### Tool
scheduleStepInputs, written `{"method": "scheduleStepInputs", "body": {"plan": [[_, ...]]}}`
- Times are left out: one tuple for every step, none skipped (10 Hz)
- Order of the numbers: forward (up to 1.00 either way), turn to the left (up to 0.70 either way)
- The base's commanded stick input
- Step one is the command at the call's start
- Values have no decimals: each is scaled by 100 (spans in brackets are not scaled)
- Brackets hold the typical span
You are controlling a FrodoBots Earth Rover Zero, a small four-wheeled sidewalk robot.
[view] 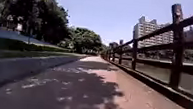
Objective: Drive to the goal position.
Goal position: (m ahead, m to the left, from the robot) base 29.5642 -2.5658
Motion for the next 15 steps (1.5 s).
{"method": "scheduleStepInputs", "body": {"plan": [[100, 1], [100, 1], [100, 1], [100, 1], [100, 1], [100, 1], [100, 1], [100, 1], [100, 1], [100, 1], [100, 1], [100, 1], [100, 1], [100, 1], [100, 1]]}}
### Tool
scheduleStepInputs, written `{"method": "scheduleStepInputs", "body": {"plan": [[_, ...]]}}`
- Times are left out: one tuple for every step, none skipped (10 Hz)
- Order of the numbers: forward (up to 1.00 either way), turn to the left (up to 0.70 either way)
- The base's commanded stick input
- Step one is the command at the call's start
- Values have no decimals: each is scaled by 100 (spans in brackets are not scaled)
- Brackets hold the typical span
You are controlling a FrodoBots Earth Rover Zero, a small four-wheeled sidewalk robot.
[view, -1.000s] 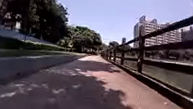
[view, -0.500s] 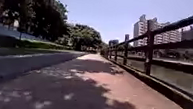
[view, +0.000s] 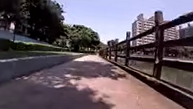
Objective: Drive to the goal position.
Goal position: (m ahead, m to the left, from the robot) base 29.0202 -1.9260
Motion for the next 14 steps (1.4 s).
{"method": "scheduleStepInputs", "body": {"plan": [[100, 1], [100, 1], [100, 1], [100, 1], [100, 1], [100, 1], [100, 1], [100, 1], [100, 1], [100, 1], [100, 1], [100, 1], [100, 1], [62, 1]]}}
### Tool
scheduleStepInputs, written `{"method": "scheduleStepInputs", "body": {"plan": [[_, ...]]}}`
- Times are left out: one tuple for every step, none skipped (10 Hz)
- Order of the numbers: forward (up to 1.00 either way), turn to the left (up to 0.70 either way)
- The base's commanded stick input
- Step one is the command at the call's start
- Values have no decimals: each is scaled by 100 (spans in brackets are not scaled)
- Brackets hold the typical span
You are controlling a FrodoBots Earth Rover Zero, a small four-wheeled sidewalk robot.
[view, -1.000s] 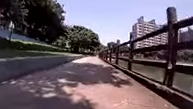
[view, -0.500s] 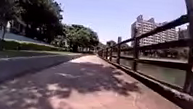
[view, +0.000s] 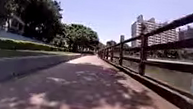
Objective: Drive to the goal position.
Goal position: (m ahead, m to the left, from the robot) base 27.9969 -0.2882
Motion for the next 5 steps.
{"method": "scheduleStepInputs", "body": {"plan": [[14, 0], [0, 0], [0, 0], [0, 0], [0, 0]]}}
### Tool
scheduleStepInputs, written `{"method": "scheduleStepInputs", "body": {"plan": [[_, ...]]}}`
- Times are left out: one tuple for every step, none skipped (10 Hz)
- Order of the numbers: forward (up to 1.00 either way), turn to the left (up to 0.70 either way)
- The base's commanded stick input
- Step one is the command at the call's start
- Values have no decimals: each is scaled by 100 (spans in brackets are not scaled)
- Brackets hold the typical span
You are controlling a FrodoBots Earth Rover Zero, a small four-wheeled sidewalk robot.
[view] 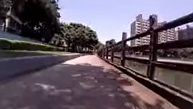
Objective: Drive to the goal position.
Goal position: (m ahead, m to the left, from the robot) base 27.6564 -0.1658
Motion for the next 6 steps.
{"method": "scheduleStepInputs", "body": {"plan": [[0, 0], [0, 0], [0, 0], [0, 0], [0, 0], [31, 1]]}}
